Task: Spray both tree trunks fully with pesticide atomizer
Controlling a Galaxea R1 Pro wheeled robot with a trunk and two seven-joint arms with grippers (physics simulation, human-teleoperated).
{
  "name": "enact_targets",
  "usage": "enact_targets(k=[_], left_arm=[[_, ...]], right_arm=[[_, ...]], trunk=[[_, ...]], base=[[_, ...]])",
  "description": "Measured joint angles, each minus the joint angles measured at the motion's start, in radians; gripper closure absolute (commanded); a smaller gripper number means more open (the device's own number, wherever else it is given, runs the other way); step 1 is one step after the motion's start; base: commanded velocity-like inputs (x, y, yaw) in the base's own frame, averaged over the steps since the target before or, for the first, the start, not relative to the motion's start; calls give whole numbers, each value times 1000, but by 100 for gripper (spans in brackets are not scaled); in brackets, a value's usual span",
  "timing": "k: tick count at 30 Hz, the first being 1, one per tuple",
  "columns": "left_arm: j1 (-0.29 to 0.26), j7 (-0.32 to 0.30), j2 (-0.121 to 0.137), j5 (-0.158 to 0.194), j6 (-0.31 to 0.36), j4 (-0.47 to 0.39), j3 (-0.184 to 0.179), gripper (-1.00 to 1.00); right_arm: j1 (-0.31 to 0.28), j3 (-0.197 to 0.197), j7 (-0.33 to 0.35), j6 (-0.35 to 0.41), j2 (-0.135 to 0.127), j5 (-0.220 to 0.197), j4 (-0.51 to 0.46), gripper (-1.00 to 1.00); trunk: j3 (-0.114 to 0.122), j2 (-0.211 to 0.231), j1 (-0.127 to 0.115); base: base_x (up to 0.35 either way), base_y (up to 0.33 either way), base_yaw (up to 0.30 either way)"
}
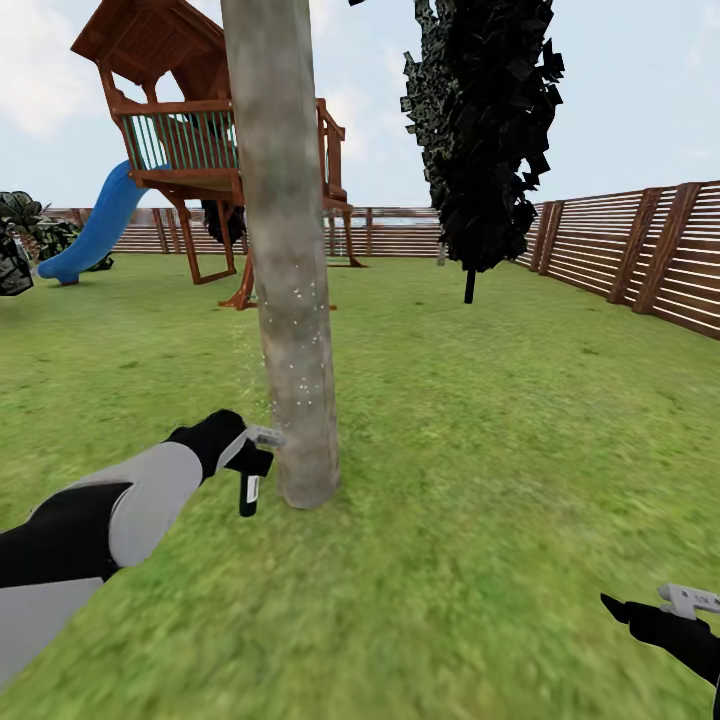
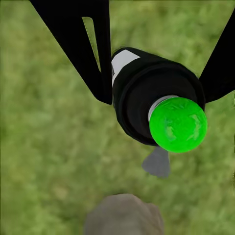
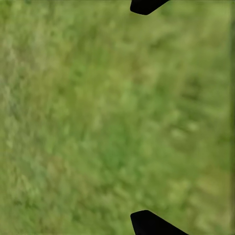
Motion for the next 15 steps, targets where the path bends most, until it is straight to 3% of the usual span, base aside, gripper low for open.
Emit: enact_targets(k=[4,8,13,15], left_arm=[[51,60,-2,17,-74,2,64,100],[100,66,-2,52,-122,2,73,100],[112,66,-1,59,-131,1,75,100],[113,65,0,77,-131,0,88,100]], right_arm=[[0,1,0,0,0,0,0,-100],[0,2,1,1,0,0,0,-100],[0,2,1,1,0,0,0,-100],[0,2,1,2,0,0,0,-100]], trunk=[[0,0,0],[0,0,0],[0,0,0],[0,0,0]], base=[[0,0,0],[0,0,44],[0,0,222],[0,-146,252]])
